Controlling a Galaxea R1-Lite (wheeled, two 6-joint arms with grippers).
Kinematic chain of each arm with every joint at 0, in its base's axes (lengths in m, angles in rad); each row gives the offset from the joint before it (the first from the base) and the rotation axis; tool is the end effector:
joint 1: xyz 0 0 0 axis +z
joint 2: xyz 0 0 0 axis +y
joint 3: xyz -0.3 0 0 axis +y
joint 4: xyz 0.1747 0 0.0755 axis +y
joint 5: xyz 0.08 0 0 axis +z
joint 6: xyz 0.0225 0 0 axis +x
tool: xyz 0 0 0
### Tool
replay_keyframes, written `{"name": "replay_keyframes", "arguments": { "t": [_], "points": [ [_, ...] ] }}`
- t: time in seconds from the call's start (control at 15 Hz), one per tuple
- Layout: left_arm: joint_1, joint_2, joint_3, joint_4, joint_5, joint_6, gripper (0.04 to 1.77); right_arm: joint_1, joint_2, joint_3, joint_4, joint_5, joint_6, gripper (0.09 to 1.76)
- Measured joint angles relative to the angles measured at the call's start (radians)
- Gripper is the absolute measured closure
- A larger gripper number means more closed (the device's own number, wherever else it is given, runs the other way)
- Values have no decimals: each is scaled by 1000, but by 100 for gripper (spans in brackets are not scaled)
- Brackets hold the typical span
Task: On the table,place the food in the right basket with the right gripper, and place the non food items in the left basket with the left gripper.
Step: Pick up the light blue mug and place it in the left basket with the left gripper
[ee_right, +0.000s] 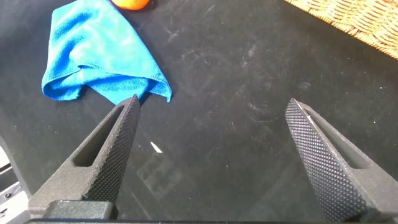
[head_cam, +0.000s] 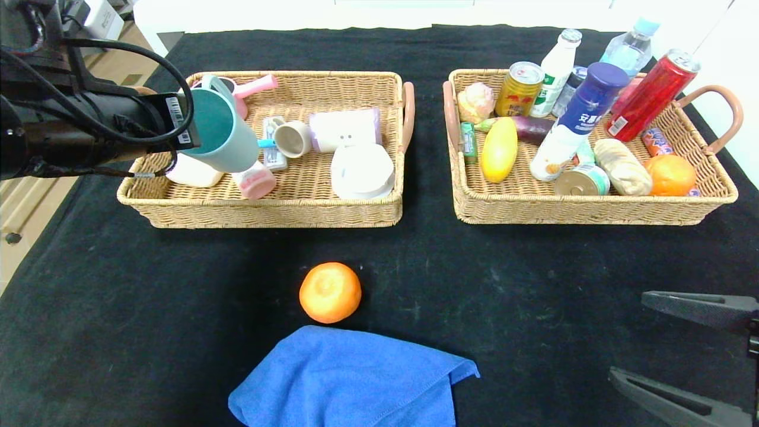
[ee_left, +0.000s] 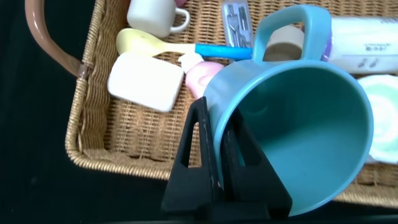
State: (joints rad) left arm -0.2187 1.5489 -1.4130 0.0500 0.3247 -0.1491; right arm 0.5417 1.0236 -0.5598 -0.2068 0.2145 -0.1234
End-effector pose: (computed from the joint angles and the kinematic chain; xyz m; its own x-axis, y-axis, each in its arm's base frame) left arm 0.2713 -0.0529 0.3323 0.9784 0.1093 -0.1752 -0.1261 0.9881 -0.0877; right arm 0.1111 0.0725 0.2196 0.7000 0.6696 -0.2484 -0.7018 0.7094 -0.0654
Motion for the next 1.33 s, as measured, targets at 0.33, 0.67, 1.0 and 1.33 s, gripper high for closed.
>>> {"name": "replay_keyframes", "arguments": {
  "t": [0.33, 0.67, 1.0, 1.33],
  "points": [
    [3, 66, -26, -62, 7, 3, 163, -4, 2, -1, 0, 0, 0, 14],
    [2, 76, -28, -63, 9, 3, 143, -5, 4, -1, 0, 0, 0, 14],
    [-3, 76, -27, -57, 9, 4, 81, -5, 6, -1, 0, 0, 0, 14],
    [-4, 53, -38, -45, 8, 33, 47, -5, 6, -1, 0, 0, 0, 14]
  ]
}}
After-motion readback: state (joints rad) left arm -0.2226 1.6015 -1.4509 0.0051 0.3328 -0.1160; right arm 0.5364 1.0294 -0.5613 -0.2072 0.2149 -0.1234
